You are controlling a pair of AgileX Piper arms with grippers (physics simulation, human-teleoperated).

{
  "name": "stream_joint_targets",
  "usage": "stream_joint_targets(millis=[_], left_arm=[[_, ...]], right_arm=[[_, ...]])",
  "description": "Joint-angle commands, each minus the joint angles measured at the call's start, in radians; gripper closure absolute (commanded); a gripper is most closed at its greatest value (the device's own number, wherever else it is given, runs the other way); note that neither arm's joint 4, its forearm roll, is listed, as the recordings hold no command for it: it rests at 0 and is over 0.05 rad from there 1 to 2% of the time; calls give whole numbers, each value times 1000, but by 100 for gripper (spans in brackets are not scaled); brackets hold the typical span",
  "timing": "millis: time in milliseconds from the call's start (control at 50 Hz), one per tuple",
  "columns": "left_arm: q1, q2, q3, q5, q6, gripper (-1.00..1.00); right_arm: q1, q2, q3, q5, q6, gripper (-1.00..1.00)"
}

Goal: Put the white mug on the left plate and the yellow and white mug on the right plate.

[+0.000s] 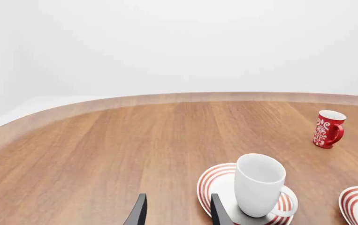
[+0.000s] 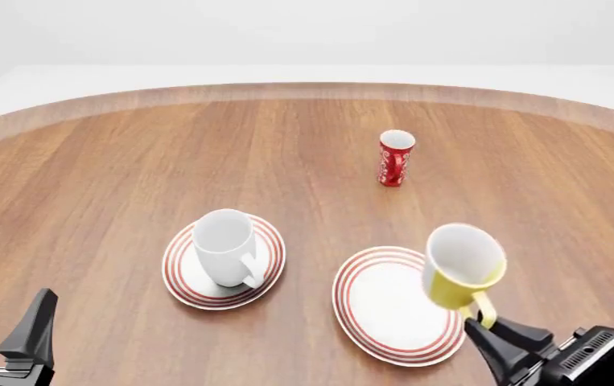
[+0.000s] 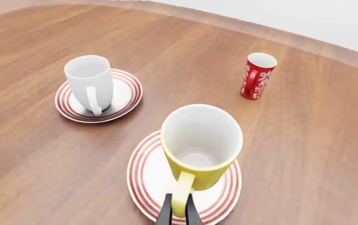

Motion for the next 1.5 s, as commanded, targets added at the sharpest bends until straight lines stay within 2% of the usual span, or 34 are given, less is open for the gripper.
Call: stream_joint_targets(millis=[20, 180, 280, 460, 640, 1200, 1500], left_arm=[[0, 0, 0, 0, 0, -100], [0, 0, 0, 0, 0, -100], [0, 0, 0, 0, 0, -100], [0, 0, 0, 0, 0, -100], [0, 0, 0, 0, 0, -100], [0, 0, 0, 0, 0, -100], [0, 0, 0, 0, 0, -100]], right_arm=[[8, 64, 9, -38, 26, 100], [17, 204, 10, -152, 36, 100], [34, 353, 10, -286, 45, 100], [45, 519, 10, -434, 56, 100], [39, 567, 10, -460, 63, 100], [37, 842, 10, -663, 82, 100], [37, 921, 10, -727, 83, 100]])
